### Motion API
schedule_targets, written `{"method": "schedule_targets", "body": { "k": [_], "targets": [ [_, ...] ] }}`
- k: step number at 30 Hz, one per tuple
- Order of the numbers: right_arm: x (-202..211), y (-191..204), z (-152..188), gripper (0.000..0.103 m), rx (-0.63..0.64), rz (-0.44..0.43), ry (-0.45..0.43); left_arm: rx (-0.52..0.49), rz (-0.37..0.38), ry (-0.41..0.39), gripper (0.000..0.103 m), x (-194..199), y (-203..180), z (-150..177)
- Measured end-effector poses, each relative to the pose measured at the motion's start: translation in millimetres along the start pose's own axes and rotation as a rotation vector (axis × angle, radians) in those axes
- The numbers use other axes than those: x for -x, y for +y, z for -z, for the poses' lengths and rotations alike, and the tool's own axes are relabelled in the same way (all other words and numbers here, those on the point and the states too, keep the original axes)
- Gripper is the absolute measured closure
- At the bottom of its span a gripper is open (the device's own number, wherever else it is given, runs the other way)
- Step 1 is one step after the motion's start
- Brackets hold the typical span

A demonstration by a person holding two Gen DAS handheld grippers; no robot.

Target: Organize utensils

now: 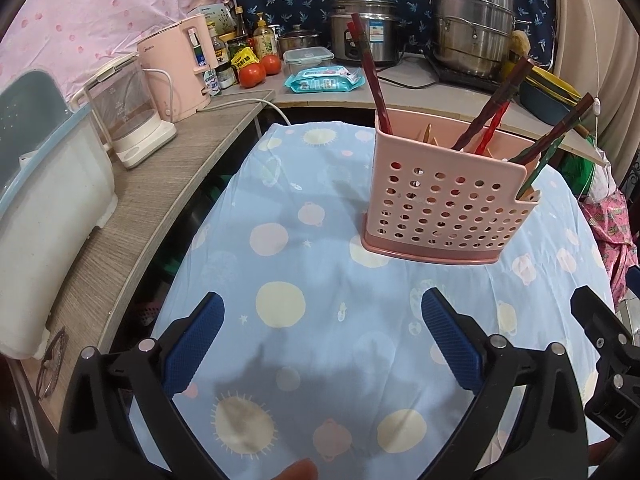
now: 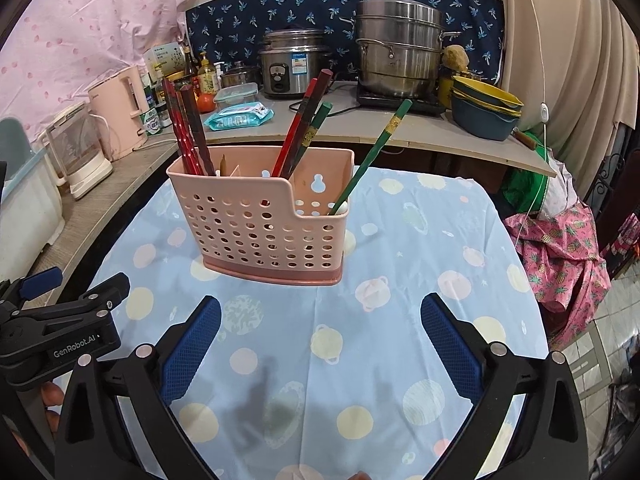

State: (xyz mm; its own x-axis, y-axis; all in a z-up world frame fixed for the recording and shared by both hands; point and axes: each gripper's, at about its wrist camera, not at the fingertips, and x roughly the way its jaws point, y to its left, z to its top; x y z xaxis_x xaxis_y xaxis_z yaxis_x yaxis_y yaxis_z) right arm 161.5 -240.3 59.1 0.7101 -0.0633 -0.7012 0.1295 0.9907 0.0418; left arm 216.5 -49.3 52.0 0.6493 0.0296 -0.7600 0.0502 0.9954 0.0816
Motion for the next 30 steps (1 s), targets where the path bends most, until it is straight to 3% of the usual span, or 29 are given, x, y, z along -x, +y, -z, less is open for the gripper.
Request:
{"method": "schedule_targets", "body": {
  "k": [30],
  "targets": [
    [1.4, -1.6, 6.3, 0.007, 0.003, 0.006, 0.014, -0.028, -0.02, -0.009, 0.008, 5.5, -7.8, 4.2]
  ]
}}
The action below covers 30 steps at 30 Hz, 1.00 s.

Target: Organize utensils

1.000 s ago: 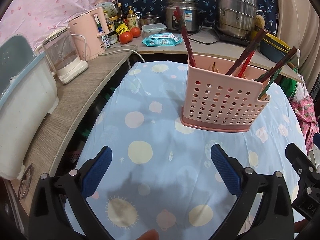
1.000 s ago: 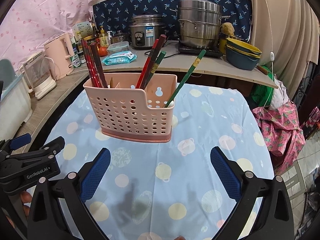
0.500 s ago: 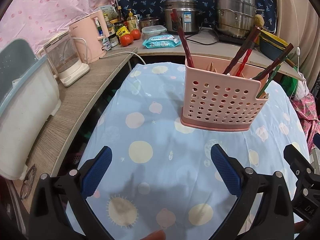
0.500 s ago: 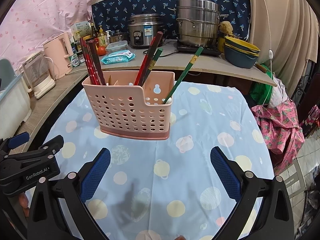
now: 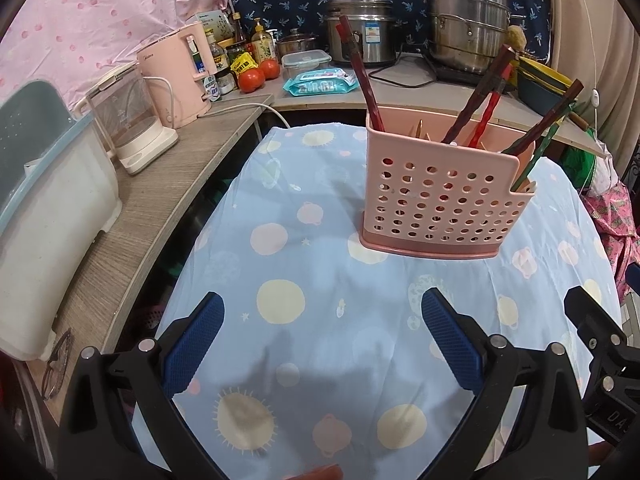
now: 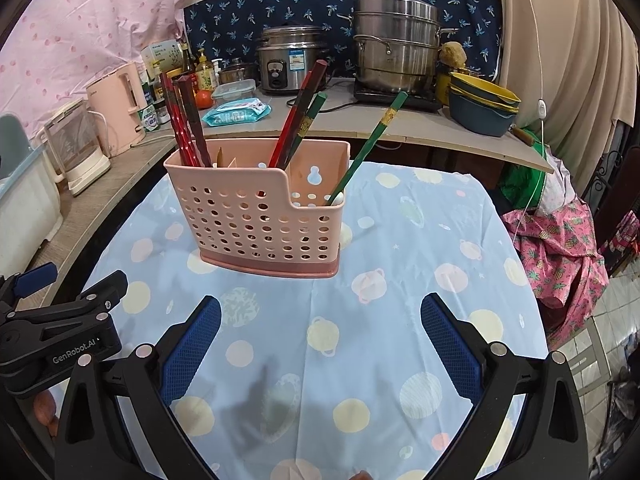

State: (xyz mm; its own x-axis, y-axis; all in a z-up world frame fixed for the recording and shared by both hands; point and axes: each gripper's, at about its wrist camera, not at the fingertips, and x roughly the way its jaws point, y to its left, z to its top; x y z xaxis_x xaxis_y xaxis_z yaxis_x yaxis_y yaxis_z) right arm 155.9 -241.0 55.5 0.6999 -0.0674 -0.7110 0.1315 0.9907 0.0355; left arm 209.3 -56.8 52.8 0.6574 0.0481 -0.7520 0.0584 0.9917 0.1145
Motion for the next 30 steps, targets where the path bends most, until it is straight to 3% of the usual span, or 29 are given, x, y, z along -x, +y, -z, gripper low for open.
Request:
{"method": "schedule_targets", "body": {
  "k": [30],
  "targets": [
    [-2.2, -2.3, 2.0, 0.007, -0.001, -0.002, 0.005, -0.001, 0.005, 0.003, 0.008, -0.1, -0.4, 1.6]
  ]
}}
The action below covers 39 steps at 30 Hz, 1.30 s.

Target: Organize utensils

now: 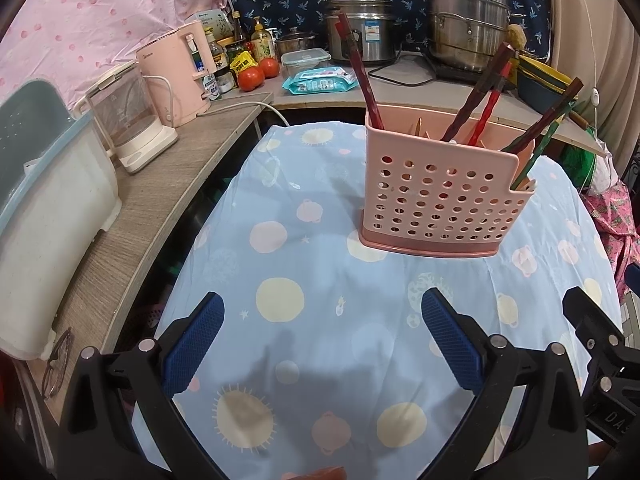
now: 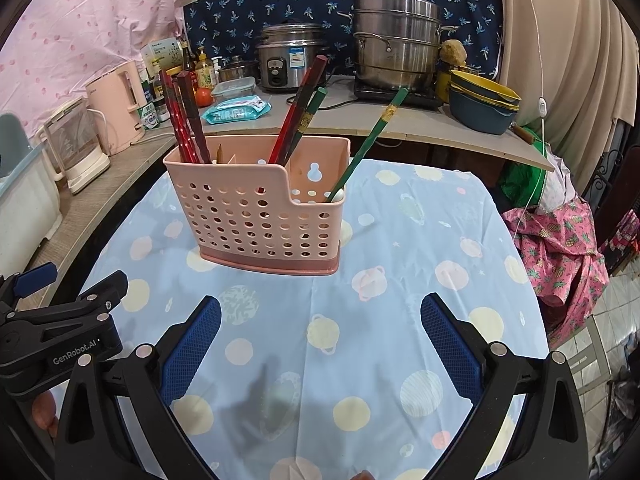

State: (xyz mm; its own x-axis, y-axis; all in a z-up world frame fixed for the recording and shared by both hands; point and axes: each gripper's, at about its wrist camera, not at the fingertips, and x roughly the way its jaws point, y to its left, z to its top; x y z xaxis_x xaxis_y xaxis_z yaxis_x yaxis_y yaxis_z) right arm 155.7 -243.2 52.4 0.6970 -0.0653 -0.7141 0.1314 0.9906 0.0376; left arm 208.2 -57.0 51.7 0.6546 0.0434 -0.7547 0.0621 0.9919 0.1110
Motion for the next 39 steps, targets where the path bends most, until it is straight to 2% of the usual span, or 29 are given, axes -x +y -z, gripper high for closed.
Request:
{"method": "schedule_targets", "body": {
  "k": [39],
  "targets": [
    [-3.2, -3.7, 3.3, 0.007, -0.012, 0.001, 0.014, 0.012, -0.013, 0.013, 0.008, -1.4, -2.7, 0.0]
  ]
}}
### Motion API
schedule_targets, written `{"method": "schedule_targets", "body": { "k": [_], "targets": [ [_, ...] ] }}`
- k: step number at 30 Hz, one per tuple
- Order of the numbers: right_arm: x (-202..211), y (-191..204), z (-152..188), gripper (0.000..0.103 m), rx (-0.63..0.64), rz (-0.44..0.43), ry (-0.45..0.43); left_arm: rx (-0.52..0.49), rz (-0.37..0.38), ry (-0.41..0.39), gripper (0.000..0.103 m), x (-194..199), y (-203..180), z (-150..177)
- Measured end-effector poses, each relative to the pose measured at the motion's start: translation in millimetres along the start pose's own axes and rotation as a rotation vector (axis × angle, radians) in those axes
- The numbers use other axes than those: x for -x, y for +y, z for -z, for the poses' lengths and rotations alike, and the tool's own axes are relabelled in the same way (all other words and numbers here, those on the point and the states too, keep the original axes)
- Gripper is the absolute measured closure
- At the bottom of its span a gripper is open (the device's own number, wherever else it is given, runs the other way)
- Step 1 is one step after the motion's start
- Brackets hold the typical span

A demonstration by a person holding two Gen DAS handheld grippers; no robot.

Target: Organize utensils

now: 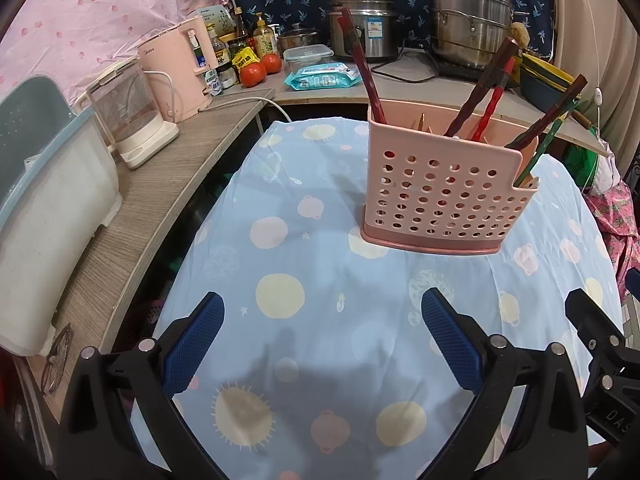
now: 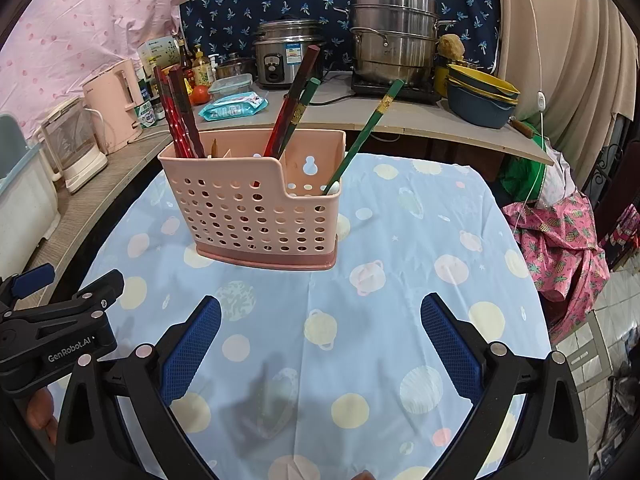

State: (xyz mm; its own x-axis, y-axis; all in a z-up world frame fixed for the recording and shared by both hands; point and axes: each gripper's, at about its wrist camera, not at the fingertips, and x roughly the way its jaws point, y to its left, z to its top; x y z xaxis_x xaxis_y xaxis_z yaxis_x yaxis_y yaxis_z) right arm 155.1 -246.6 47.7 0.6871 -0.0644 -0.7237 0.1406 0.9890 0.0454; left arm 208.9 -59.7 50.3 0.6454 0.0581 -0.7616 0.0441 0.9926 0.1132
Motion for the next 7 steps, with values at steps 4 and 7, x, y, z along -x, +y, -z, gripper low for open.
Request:
{"method": "schedule_targets", "body": {
  "k": [4, 7],
  "targets": [
    [-0.1, -0.4, 0.0, 0.007, -0.001, 0.0, 0.0, 0.004, 0.001, -0.004, 0.008, 0.1, 1.0, 0.9],
    [-0.3, -1.1, -0.1, 0.007, -0.006, 0.001, 0.002, -0.002, -0.002, -0.001, 0.008, -1.2, 0.9, 1.1]
  ]
}}
